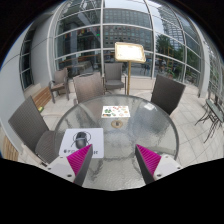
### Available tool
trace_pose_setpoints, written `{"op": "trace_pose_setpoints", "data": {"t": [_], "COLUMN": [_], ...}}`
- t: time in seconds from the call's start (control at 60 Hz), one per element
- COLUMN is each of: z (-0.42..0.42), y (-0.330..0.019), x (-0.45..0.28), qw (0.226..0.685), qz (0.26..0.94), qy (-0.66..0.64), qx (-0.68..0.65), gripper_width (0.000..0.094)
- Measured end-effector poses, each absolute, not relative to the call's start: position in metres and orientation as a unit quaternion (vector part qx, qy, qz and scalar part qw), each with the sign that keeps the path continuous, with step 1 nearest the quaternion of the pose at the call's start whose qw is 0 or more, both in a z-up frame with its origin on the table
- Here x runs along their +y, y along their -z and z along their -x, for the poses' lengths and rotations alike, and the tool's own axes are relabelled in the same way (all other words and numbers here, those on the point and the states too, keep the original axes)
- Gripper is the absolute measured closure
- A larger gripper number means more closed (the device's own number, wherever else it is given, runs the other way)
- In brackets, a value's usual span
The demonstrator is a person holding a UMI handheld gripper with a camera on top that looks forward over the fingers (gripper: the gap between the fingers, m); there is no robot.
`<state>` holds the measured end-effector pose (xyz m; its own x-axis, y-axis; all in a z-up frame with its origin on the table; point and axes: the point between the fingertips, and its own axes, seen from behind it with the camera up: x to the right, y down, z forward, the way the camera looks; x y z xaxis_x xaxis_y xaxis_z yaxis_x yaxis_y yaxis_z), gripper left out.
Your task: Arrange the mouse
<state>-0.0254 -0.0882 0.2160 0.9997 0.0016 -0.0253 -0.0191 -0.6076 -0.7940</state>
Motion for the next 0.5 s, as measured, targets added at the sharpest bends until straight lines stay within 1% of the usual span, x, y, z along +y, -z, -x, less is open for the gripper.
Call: {"op": "trace_pose_setpoints", "data": {"t": [0.217, 0.5], "z": [-0.012, -0.041], "y": [-0.219, -0.224], "x": [-0.152, -0.177], "qw": [0.444, 0.450], "qz": [0.896, 0.893], "qy": [-0.013, -0.018], "qx": [-0.007, 0.006], "gripper_width": [0.0080, 0.0083]}}
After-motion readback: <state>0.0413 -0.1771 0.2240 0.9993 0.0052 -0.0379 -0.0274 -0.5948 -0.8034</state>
